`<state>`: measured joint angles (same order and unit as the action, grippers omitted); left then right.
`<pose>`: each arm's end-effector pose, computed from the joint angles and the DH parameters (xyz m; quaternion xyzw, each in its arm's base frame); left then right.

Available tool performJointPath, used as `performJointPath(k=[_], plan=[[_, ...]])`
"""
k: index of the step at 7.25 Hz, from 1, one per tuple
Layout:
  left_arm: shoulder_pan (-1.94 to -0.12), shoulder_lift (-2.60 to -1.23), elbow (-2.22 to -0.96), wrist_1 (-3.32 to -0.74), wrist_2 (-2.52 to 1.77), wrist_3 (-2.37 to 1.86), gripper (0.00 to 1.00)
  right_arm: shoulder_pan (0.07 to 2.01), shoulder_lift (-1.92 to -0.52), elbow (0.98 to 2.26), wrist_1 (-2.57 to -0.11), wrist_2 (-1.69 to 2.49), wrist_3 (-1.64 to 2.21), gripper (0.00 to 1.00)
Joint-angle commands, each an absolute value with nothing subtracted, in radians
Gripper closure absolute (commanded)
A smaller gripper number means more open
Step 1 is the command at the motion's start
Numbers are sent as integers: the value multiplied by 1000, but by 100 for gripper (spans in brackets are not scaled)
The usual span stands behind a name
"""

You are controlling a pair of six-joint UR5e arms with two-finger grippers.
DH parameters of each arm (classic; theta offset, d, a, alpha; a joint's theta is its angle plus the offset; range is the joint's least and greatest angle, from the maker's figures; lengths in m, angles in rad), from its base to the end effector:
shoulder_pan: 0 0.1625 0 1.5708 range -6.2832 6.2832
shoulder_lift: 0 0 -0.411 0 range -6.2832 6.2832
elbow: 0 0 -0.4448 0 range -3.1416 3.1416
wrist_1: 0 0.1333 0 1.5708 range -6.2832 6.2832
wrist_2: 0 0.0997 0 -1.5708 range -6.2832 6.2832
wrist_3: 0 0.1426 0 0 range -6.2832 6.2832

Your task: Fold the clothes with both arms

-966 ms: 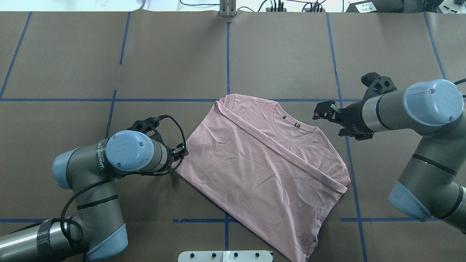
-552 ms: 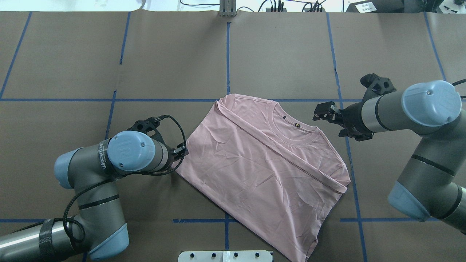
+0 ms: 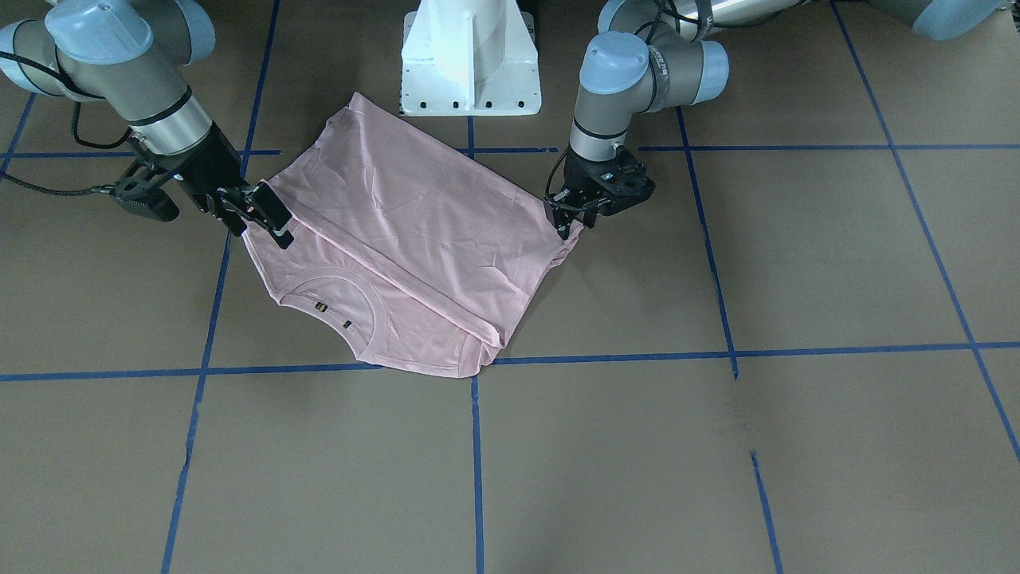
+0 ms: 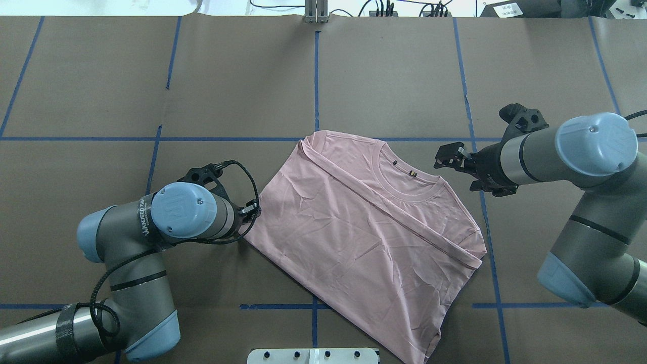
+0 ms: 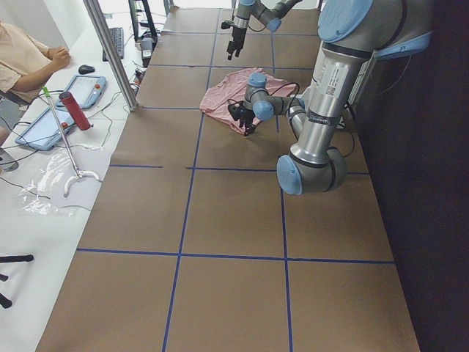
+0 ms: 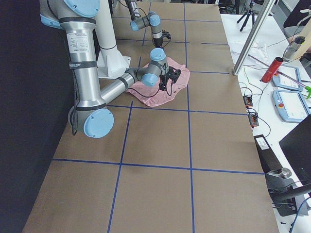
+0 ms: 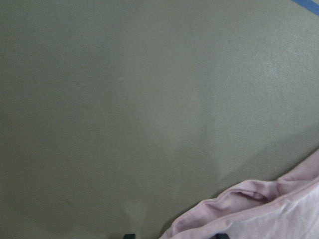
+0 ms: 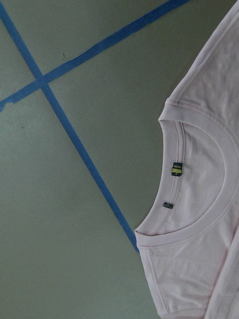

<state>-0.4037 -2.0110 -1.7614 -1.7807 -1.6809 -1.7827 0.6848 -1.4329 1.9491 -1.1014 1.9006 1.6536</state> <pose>0.6034 -0.3857 0.2922 -0.0110 0.4104 -0.2548 0.8755 -0.4180 -0.4539 0.3415 0.0002 -0.4886 0.2534 0.8349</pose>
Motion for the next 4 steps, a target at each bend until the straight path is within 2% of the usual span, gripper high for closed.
performJointPath(k=[1,4], plan=[[-405,-2014,-1767,-1772,-1680,-1779,100,684,-1431,1944,-1101,1901,1654,0],[-481,-2011,-1784,-1767,-1683,-1628,100,684,-1431,1942,-1101,1901,1654,0]])
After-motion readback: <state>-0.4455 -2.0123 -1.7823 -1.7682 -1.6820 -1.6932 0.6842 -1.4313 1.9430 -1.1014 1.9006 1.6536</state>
